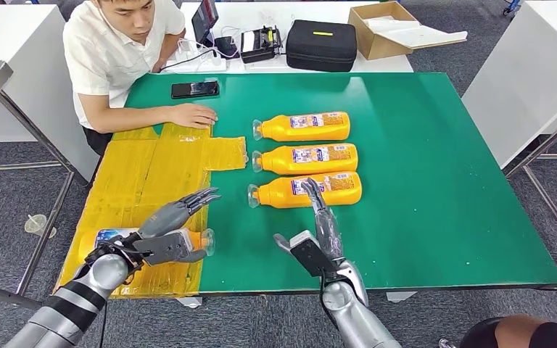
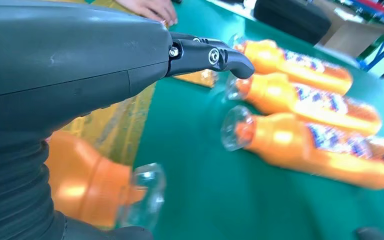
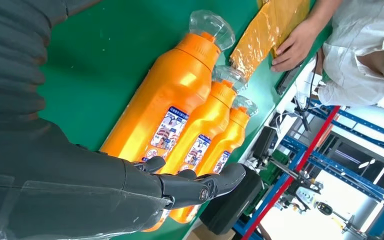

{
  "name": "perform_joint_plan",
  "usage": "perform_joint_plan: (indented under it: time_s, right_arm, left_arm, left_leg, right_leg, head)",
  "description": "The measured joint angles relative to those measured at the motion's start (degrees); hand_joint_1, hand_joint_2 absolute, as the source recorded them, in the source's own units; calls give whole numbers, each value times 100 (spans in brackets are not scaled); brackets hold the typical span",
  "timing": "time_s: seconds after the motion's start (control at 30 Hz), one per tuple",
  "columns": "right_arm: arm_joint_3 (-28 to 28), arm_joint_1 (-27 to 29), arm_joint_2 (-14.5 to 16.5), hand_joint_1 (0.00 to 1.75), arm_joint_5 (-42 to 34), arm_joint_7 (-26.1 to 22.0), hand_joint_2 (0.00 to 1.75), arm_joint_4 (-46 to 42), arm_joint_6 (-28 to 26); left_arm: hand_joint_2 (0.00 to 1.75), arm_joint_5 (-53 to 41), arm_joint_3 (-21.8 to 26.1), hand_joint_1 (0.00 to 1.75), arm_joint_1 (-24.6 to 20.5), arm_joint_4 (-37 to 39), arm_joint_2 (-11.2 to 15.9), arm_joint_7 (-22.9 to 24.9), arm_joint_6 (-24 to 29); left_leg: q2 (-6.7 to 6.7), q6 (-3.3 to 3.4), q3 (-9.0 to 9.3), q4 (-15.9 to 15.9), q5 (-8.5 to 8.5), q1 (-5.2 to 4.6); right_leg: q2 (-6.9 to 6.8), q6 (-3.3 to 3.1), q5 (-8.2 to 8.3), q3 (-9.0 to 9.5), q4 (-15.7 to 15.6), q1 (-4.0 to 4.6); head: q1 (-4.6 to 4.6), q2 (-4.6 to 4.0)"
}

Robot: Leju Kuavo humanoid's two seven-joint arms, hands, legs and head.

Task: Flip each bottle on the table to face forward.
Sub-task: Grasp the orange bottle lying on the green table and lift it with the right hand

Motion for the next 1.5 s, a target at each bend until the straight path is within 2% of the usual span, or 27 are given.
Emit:
perform_joint_plan:
  time_s: [0.2, 0.5, 0.83, 0.9, 0.97, 1.03, 1.13, 1.27, 1.5]
  right_arm:
    - [10, 70, -41, 0, 2, 28, 175, -100, -16]
    - [7, 96, -79, 0, -14, -20, 175, -166, -16]
    - [-8, 209, -108, 0, -121, -162, 175, -558, -207]
    - [-17, 283, -131, 0, 182, 2, 175, -796, -492]
    - [-16, 342, -217, 0, 889, 388, 175, -1010, -888]
    - [-9, 393, -387, 0, 1631, 787, 175, -1154, -1215]
    - [-22, 500, -699, 0, 2303, 1230, 175, -1278, -1456]
    - [-131, 692, -1088, 0, 2796, 1727, 175, -1390, -1379]
    - [-285, 933, -1460, 0, 2992, 2190, 175, -1534, -791]
  left_arm:
    - [175, -347, 78, 0, 0, -28, -135, 280, 138]
    - [175, -279, 53, 0, -5, -90, -139, 232, -174]
    - [175, -69, 98, 0, 75, -400, -144, 193, -49]
    - [175, 157, 212, 0, 242, -546, -221, 136, 134]
    - [175, 543, 413, 0, 532, -773, -391, 42, 333]
    - [175, 1080, 674, 0, 923, -1109, -647, -54, 501]
    - [175, 1754, 1041, 0, 1460, -1578, -1029, -82, 752]
    - [175, 2057, 1404, 0, 1869, -1939, -1317, 47, 1065]
    - [175, 1961, 1686, 0, 2167, -2175, -1509, 176, 1320]
  left_leg:
    - [1, 0, 0, 0, 0, 0]
    - [-1, 0, -2, 1, 0, -1]
    - [0, 0, -2, 1, 0, -1]
    - [1, 1, -3, 1, -1, -2]
    - [1, 2, -5, 1, -3, -3]
    - [-1, 5, -9, 1, -5, -4]
    - [-3, 8, -19, 2, -7, -8]
    - [-7, 9, -20, 2, -8, -14]
    - [-6, 8, -19, 2, -6, -6]
  right_leg:
    - [0, 0, 0, 1, 0, -1]
    - [0, 0, 0, 0, 0, -1]
    - [0, 0, 0, 0, 0, -2]
    - [0, 0, 0, -1, 0, -3]
    - [0, 1, -1, -3, -2, -6]
    - [0, 2, -1, -6, -6, -9]
    - [-1, 3, -2, -10, -11, -12]
    - [-3, 4, -1, -11, -12, -12]
    - [-2, 4, 0, -12, -10, -6]
  head:
    - [0, 0]
    - [0, 0]
    - [0, 0]
    - [0, 0]
    - [0, 0]
    - [1, 0]
    - [2, 0]
    - [2, 0]
    - [1, 0]
